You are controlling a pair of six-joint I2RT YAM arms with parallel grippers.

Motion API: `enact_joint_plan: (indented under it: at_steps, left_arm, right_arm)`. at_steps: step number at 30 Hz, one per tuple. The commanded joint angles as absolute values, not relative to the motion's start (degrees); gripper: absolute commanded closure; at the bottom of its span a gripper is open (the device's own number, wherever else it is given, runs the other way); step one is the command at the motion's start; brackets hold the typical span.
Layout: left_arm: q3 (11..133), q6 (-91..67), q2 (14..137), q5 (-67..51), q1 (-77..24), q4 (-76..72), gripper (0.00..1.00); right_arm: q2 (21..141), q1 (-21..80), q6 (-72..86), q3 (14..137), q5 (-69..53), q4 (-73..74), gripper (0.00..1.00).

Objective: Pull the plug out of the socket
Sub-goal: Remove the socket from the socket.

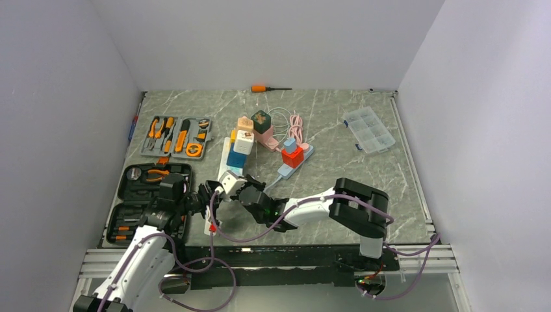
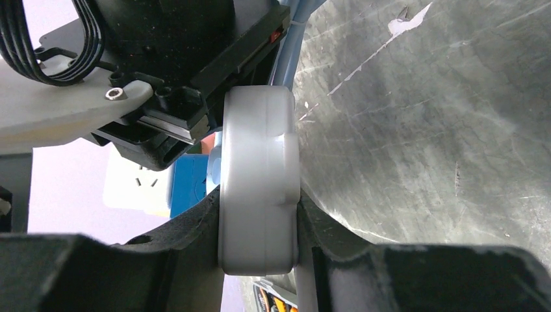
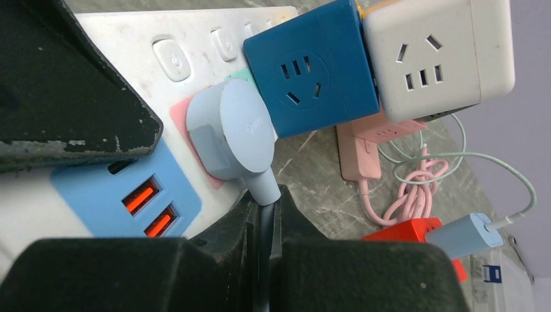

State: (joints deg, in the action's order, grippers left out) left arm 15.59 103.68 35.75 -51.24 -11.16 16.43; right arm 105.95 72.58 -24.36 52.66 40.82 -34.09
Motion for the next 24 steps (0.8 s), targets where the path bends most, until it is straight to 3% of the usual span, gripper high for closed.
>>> enact_joint_plan:
  at_steps: [1, 11, 17, 24]
  left_arm:
    - [19.0, 105.2, 38.0, -52.0, -12.4, 23.7, 1.00]
    - [20.3, 107.7, 40.1, -47.9, -13.6, 29.6, 1.00]
    - [18.6, 105.2, 38.8, -47.6, -13.7, 27.2, 1.00]
    - [10.3, 94.6, 35.9, -45.2, -13.7, 8.8, 1.00]
  right_arm:
    - [104.6, 72.7, -24.8, 55.2, 45.6, -52.7, 1.00]
    - [106.3, 71.7, -32.5, 54.0, 54.3, -68.3, 1.00]
    - [104.4, 71.4, -28.7, 52.7, 53.3, -64.2, 1.00]
    - [95.0, 73.6, -13.8, 42.0, 50.1, -47.2, 1.00]
